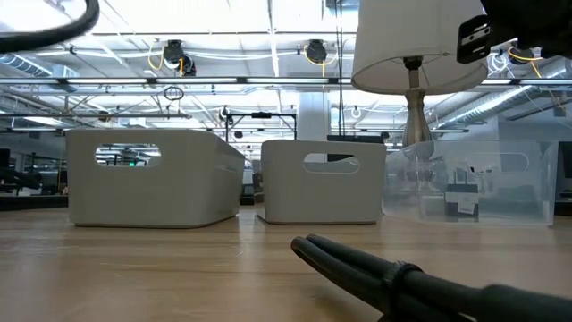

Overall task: Pick and place items into bin
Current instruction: Put the card reader box into the left gray bin

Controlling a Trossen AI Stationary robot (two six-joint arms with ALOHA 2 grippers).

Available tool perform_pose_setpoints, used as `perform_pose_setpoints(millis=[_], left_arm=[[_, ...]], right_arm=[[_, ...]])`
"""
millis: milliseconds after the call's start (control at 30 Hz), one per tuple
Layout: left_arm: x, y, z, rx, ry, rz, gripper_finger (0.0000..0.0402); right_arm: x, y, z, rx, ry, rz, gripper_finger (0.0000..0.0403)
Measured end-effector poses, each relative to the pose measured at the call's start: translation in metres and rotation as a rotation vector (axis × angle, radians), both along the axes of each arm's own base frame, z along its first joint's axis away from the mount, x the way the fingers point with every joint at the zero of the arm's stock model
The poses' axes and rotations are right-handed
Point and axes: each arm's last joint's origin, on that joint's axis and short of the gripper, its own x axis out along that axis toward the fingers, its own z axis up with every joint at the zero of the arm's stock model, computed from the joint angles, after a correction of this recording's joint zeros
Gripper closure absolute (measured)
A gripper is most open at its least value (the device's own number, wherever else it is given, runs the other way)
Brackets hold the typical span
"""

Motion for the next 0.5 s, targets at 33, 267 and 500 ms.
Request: perform_pose_setpoints(millis=[33,267,500], left_arm=[[0.001,0.001,-0.002,-0.015,0.006,-0.007,0.0149],[0.009,0.01,-0.016,-0.15,0.016,-0.008,0.0149],[0.01,0.018,-0.016,-0.186,-0.057,0.009,0.0149]], right_arm=[[0.0,0.0,0.0,0.0,-0.001,0.0,0.0399],[0.0,0.0,0.0,-0.003,0.0,0.0,0.0398],[0.0,0.0,0.0,-0.003,0.003,-0.001,0.0399]])
